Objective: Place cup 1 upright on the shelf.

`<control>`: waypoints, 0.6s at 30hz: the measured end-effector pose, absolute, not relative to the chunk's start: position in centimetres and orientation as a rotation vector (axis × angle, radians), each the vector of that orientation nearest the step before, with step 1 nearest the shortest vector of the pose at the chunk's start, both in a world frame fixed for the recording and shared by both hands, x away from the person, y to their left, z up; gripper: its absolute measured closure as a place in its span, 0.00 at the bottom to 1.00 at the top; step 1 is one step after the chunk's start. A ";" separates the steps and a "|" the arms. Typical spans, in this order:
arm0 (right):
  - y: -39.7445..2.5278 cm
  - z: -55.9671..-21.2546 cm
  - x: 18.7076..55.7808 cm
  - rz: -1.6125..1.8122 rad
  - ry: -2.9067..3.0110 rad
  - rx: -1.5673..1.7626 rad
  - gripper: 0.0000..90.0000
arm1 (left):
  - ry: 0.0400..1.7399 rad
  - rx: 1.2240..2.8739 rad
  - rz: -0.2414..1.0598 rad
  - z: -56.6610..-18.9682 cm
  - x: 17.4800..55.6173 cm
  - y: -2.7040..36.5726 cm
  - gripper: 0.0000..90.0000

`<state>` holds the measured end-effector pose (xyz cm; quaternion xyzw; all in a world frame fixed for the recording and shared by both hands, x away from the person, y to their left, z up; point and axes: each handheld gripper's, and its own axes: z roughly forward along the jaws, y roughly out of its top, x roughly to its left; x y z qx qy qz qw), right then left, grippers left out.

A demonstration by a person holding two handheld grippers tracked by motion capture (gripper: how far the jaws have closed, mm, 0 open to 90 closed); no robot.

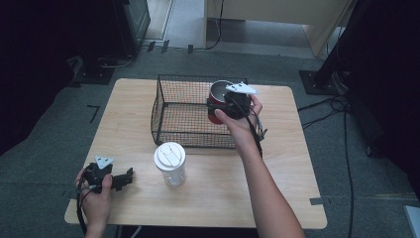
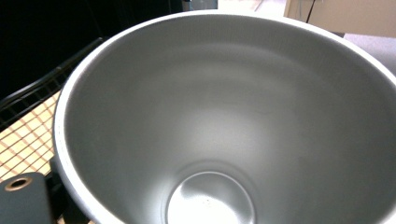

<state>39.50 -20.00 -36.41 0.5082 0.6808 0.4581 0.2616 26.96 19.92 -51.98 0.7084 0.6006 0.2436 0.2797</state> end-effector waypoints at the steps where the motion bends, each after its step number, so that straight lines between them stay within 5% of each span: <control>1: -20.0 -36.6 39.8 1.237 1.842 1.386 0.09 | 1.611 1.900 0.653 -52.0 27.0 19.9 0.00; 18: -19.0 -39.9 43.2 1.109 1.870 1.470 0.08 | 1.610 1.900 0.653 -52.0 27.0 19.9 0.00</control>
